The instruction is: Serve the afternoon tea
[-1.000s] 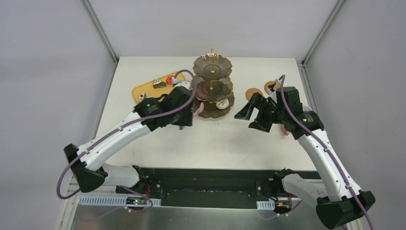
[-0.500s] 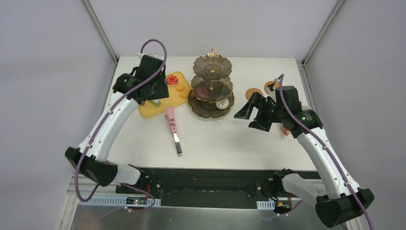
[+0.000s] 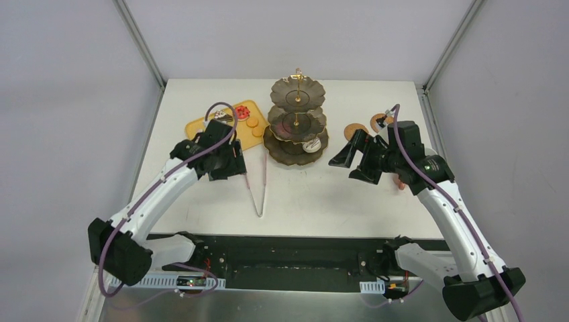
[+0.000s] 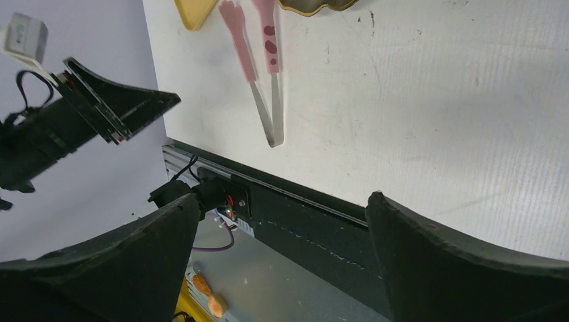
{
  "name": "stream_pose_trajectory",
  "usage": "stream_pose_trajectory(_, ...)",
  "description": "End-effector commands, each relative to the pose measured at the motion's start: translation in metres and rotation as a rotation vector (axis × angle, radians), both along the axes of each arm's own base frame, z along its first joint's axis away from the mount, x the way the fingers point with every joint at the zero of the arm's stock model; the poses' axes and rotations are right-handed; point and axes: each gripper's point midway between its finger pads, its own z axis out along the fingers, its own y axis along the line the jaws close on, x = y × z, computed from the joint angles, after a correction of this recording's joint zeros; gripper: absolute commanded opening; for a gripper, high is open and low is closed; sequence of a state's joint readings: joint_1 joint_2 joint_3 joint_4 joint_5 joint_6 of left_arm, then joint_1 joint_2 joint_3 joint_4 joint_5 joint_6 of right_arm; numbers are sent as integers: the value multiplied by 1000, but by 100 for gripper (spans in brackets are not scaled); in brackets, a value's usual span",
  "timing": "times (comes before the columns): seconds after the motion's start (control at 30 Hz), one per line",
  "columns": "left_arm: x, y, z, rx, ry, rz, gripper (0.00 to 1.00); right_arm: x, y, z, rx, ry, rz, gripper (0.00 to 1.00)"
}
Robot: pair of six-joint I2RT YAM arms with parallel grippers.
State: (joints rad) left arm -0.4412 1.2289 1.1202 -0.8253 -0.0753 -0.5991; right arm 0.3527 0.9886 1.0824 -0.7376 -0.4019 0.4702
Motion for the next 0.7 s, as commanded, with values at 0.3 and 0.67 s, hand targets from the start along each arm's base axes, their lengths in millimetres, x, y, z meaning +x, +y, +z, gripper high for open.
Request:
stream_pose_trajectory(0.3,-20,-59,-53,-15,-113,-16,85,7,7,4,40,-21,21,99)
stream_pose_trajectory(0.67,-17,-72,-85,197,-348,-63,99,-2,4,2,45,-14,11,99)
